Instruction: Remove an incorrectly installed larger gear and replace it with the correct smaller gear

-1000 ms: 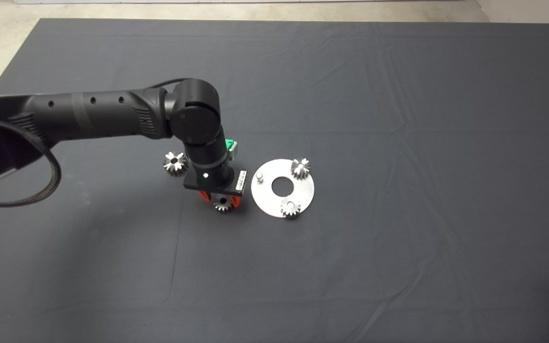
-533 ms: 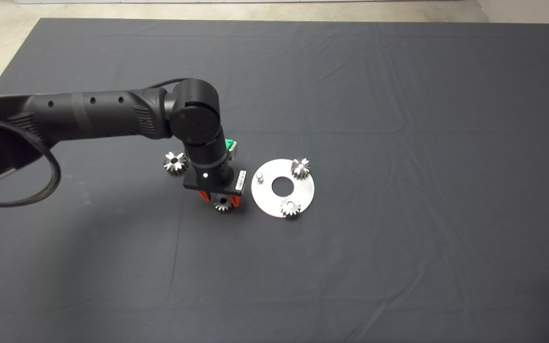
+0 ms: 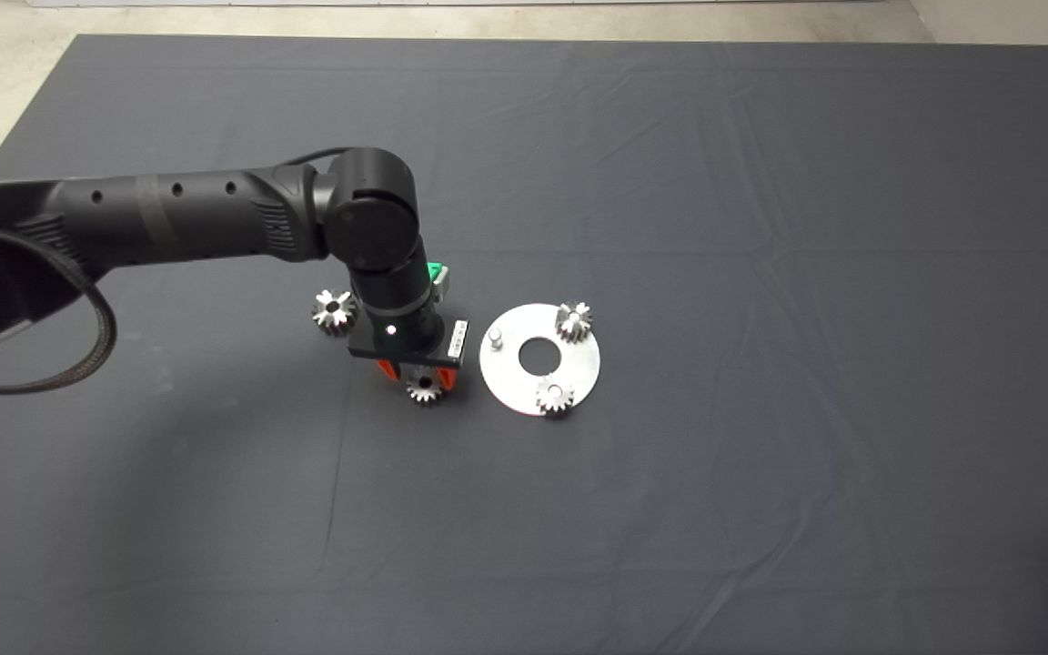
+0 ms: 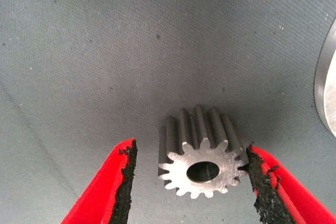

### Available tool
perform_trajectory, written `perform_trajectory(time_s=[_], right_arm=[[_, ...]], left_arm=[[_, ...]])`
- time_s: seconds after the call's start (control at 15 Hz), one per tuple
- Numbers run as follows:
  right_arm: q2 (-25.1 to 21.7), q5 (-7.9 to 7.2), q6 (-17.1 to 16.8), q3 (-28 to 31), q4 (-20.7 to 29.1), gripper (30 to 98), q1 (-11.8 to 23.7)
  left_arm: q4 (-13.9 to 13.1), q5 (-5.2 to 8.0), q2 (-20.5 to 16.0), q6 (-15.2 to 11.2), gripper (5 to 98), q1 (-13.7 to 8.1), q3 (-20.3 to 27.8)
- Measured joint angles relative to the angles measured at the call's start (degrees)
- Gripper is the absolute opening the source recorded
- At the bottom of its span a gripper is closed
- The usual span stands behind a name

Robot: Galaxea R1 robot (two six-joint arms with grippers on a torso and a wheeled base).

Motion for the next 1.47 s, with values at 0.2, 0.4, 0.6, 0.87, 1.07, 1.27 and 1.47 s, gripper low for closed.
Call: perform_trajectory(time_s=[0.2,0.4,0.6,0.87,1.07,1.27,1.47], right_arm=[[0.0,0.00,0.0,0.0,0.0,88.6,0.0],[0.0,0.00,0.0,0.0,0.0,88.6,0.0],[0.0,0.00,0.0,0.0,0.0,88.6,0.0],[0.0,0.00,0.0,0.0,0.0,88.6,0.0],[0.0,0.00,0.0,0.0,0.0,88.6,0.0],[0.0,0.00,0.0,0.0,0.0,88.6,0.0],[0.0,0.00,0.0,0.0,0.0,88.6,0.2]], left_arm=[[0.0,-0.11,0.0,0.0,51.0,0.0,-0.1],[0.0,-0.11,0.0,0.0,51.0,0.0,-0.1],[0.0,-0.09,0.0,-0.1,51.0,0.0,0.1],[0.0,-0.07,0.0,-0.8,51.0,0.2,0.2],[0.0,0.00,0.0,-0.8,50.3,0.6,0.2],[0.0,-0.14,0.0,-0.9,46.5,0.8,0.3],[0.0,-0.13,0.0,-0.8,46.5,0.8,0.3]])
